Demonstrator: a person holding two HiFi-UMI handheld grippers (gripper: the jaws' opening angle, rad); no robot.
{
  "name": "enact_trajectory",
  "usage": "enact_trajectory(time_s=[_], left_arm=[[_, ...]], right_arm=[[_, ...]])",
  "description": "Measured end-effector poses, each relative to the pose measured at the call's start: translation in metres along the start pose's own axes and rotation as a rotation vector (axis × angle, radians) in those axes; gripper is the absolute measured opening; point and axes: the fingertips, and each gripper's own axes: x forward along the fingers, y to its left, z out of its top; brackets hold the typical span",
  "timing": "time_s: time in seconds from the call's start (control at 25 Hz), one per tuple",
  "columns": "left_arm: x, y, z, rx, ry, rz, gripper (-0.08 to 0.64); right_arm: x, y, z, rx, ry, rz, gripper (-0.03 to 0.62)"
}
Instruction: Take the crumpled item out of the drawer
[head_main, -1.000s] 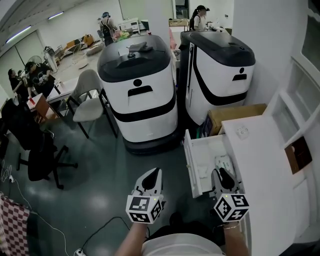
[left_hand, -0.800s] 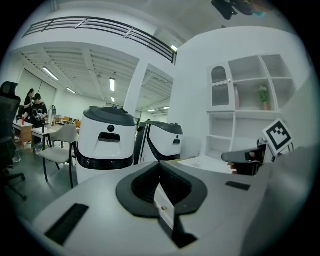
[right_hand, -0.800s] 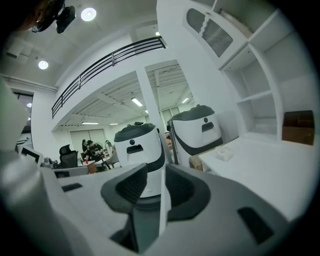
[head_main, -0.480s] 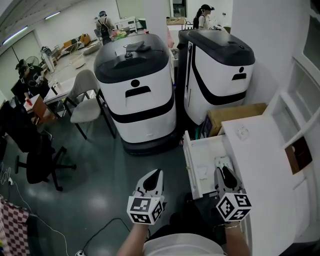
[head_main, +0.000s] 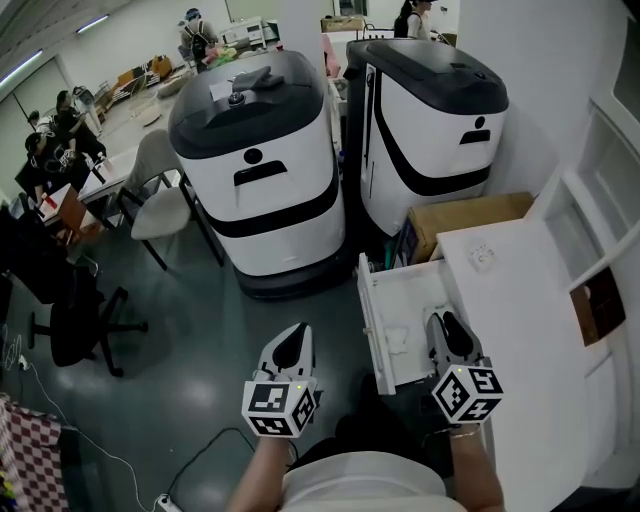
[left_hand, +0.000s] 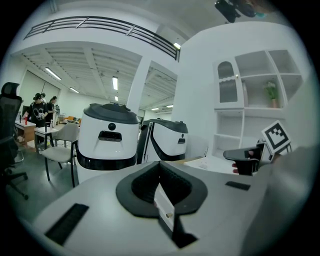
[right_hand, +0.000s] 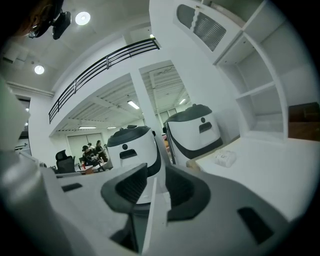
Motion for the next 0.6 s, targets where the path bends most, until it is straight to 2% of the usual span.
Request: enact_trajectory(time_s=[0.24,0.6], left_arm=[[0.024,0.001,0.001,-0.003,0.016,0.016,-0.006],[0.053,0.007,-0.001,-0.021,0.042,0.049,-0.006]], right_arm=[[0.03,-0.017,-0.01,-0.001,0.048,0.024,0.1],[0.067,-0.043,-0.051,0.001,0.199,0.014,0.1]])
